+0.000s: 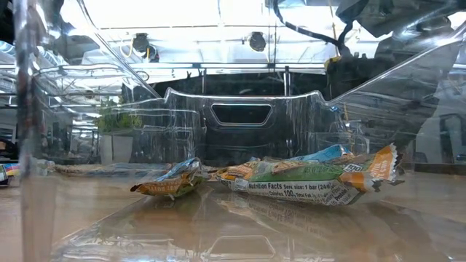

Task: Pick and place Granola Bars by type
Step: Put the yellow granola bar into the bottom transparent bin

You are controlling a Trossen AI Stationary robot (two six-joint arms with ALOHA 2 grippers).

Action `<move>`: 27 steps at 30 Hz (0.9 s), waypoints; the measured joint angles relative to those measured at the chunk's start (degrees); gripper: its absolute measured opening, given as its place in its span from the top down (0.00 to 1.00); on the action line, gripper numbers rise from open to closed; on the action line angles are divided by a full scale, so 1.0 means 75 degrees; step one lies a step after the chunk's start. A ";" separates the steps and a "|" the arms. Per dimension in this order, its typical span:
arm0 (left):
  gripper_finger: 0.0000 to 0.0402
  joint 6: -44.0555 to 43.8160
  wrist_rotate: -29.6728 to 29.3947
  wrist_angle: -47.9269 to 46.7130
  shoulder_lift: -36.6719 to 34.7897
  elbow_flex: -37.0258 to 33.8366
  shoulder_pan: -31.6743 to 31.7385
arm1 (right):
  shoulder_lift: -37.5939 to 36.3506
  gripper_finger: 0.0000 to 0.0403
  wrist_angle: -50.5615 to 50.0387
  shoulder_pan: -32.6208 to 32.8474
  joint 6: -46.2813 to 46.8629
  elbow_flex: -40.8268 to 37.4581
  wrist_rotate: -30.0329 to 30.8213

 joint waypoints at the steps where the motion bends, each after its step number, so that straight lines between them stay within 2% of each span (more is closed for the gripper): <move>1: 0.88 0.0000 0.0000 0.0000 0.0000 0.0000 0.0002 | -0.0063 0.99 -0.0029 0.0000 -0.0083 0.0000 0.0003; 5: 0.88 0.0000 0.0001 0.0000 0.0001 0.0000 0.0001 | -0.0589 0.99 -0.0544 0.0003 -0.0349 0.0006 0.0098; 14: 0.88 0.0000 0.0002 0.0000 0.0000 0.0000 0.0001 | -0.2220 0.99 -0.2433 0.0003 -0.0052 0.0006 0.1795; 24: 0.88 0.0000 0.0003 0.0000 0.0000 0.0000 0.0003 | -0.2515 0.99 -0.2532 0.0003 -0.0024 0.0006 0.2049; 27: 0.88 0.0000 0.0003 -0.0001 0.0001 0.0000 0.0002 | -0.2513 0.99 -0.2143 0.0003 -0.0475 0.0003 0.2044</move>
